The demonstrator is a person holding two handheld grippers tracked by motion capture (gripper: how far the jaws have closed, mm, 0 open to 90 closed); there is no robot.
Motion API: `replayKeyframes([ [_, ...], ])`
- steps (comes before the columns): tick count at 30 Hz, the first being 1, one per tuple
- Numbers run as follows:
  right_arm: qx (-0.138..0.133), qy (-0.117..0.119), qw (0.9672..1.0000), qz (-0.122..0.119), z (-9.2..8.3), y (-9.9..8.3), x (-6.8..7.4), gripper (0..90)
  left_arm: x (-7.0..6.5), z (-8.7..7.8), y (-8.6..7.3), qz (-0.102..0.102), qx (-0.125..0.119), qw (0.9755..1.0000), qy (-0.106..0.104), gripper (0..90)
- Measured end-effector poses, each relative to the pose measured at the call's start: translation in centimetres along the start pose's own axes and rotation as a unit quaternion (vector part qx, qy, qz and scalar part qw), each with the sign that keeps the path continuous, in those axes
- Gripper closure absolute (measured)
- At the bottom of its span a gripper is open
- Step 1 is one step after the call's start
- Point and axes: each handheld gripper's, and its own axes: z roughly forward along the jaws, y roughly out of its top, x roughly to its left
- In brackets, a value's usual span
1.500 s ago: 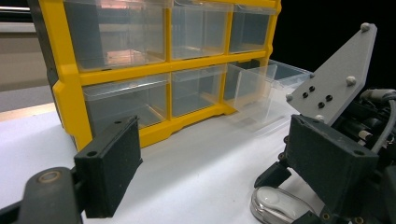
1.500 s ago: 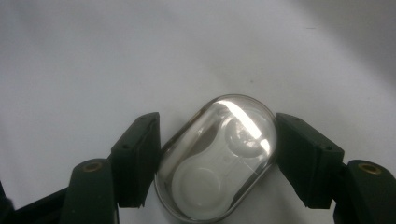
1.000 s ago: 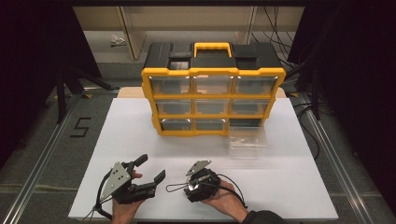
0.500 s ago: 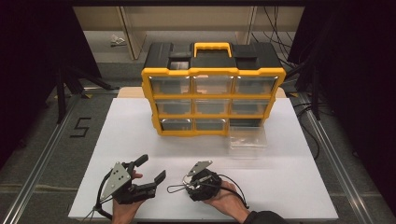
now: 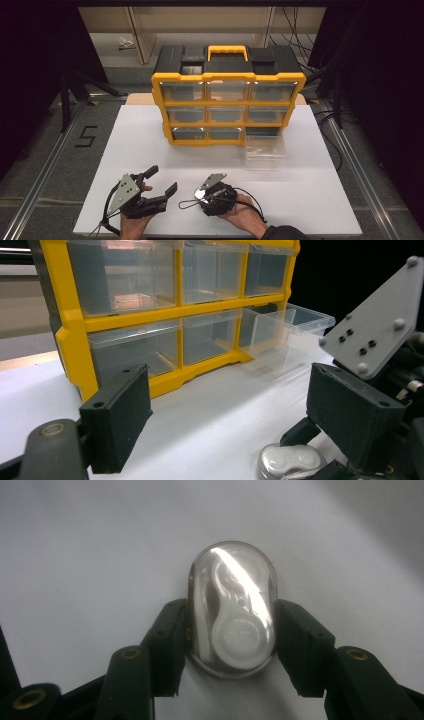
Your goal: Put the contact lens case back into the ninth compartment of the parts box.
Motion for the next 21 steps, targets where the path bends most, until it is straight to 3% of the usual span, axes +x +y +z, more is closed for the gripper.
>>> replayKeyframes([
  [21, -0.073, -0.001, 0.997, 0.025, -4.0, 1.0, -2.0, 49.6, -0.1, 0.0, 0.0, -0.002, 0.0, 1.0, -0.004, 17.5],
])
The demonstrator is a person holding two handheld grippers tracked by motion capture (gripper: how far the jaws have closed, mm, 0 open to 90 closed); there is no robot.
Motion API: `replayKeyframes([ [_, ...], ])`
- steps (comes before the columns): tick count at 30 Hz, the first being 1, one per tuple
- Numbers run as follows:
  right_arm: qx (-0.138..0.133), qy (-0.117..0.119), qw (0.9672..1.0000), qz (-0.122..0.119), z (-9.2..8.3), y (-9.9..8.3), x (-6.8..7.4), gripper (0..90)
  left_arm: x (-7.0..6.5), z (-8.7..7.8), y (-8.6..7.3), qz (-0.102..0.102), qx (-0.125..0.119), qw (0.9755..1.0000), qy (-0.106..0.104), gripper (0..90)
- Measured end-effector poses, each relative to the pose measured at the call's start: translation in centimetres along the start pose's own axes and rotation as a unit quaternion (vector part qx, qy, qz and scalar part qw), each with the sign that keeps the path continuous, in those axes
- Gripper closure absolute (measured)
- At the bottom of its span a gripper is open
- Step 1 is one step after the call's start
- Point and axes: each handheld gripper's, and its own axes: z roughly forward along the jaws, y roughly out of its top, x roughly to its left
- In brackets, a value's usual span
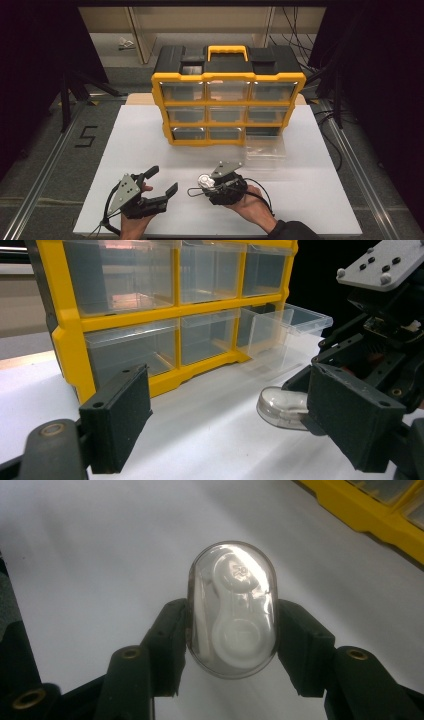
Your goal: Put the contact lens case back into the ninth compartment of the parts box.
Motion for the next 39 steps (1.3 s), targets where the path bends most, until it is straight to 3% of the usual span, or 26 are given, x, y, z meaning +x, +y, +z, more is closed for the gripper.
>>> replayKeyframes([
  [39, -0.077, -0.02, 0.9962, 0.036, -4.5, 1.0, -3.4, 49.6, -0.2, -0.2, 0.1, -0.006, -0.003, 1.0, -0.006, 17.5],
])
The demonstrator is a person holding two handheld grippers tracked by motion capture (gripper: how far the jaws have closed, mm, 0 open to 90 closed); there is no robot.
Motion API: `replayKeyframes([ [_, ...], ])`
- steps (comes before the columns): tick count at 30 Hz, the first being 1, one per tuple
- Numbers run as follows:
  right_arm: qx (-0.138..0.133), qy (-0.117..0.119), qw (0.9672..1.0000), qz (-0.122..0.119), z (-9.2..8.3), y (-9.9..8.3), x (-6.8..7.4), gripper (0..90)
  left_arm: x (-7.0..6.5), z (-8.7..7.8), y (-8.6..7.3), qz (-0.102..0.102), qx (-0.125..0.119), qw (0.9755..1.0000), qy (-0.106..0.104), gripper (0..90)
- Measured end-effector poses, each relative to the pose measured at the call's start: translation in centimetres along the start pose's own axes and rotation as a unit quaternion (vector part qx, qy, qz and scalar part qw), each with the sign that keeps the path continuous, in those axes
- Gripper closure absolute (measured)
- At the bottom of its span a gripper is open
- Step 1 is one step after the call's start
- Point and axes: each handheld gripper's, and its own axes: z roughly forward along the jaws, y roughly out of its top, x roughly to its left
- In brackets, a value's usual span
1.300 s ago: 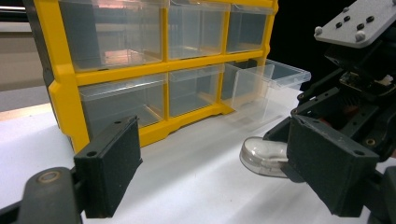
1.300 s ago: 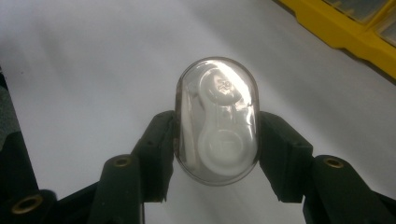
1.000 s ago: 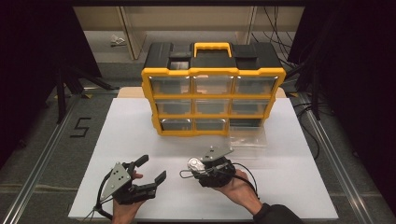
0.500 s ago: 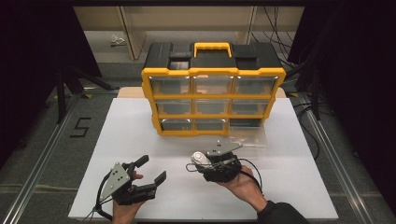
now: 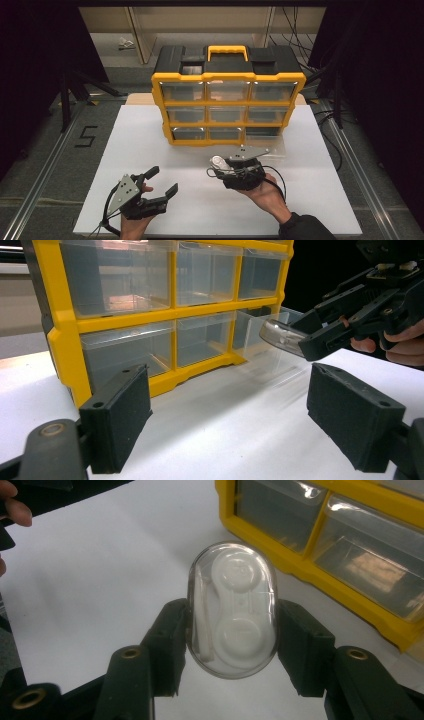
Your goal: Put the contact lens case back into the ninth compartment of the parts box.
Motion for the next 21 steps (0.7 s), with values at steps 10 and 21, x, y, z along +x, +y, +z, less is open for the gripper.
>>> replayKeyframes([
  [10, -0.016, -0.008, 0.9998, 0.011, -1.0, 0.3, -0.9, 49.6, 0.0, 0.0, 0.0, -0.001, -0.001, 1.0, 0.0, 17.5],
  [21, -0.029, -0.015, 0.9993, 0.02, -1.8, 0.5, -1.7, 49.6, 0.0, 0.0, 0.0, -0.002, -0.001, 1.0, 0.0, 17.5],
])
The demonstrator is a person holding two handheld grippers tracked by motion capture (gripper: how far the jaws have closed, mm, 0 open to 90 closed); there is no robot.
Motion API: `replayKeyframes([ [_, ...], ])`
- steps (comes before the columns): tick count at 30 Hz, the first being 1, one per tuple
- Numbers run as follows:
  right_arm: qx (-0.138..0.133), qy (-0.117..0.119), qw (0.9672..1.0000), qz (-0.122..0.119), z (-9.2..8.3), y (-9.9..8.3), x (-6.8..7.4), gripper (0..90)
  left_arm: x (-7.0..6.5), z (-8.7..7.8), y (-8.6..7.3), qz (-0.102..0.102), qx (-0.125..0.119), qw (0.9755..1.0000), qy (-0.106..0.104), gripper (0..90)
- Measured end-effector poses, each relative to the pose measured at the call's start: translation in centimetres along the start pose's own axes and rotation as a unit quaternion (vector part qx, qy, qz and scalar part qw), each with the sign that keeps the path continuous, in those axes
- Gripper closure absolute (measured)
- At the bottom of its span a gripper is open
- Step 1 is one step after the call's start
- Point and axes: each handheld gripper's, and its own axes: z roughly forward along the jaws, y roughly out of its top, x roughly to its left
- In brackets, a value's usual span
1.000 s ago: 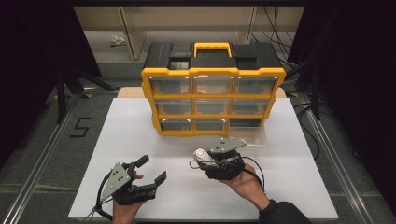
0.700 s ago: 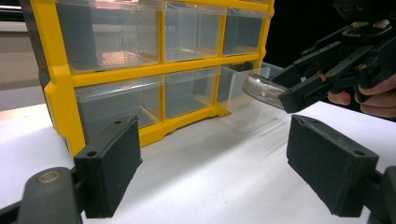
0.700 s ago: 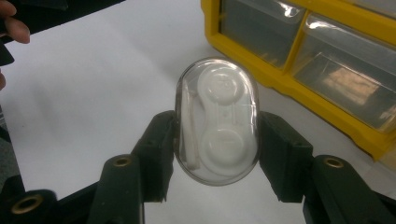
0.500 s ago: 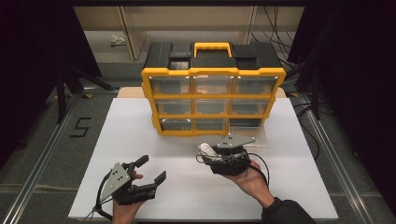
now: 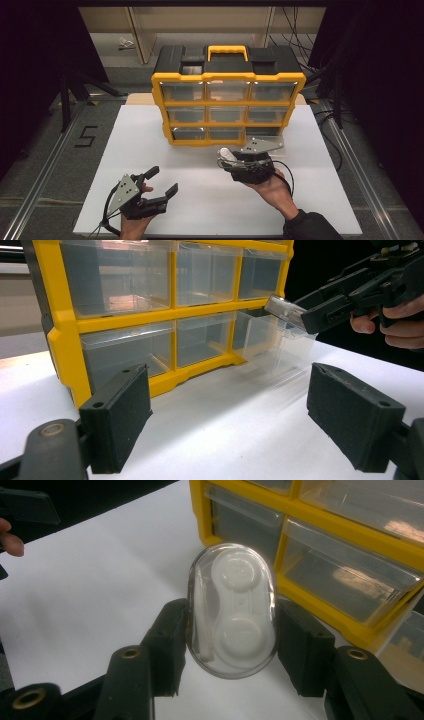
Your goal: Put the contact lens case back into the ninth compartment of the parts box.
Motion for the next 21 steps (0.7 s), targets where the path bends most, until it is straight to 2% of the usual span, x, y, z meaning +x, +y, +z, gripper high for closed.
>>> replayKeyframes([
  [21, -0.025, -0.014, 0.9995, 0.015, -1.5, 0.4, -1.5, 49.6, 0.0, 0.0, 0.0, 0.002, 0.001, 1.0, -0.001, 17.5],
])
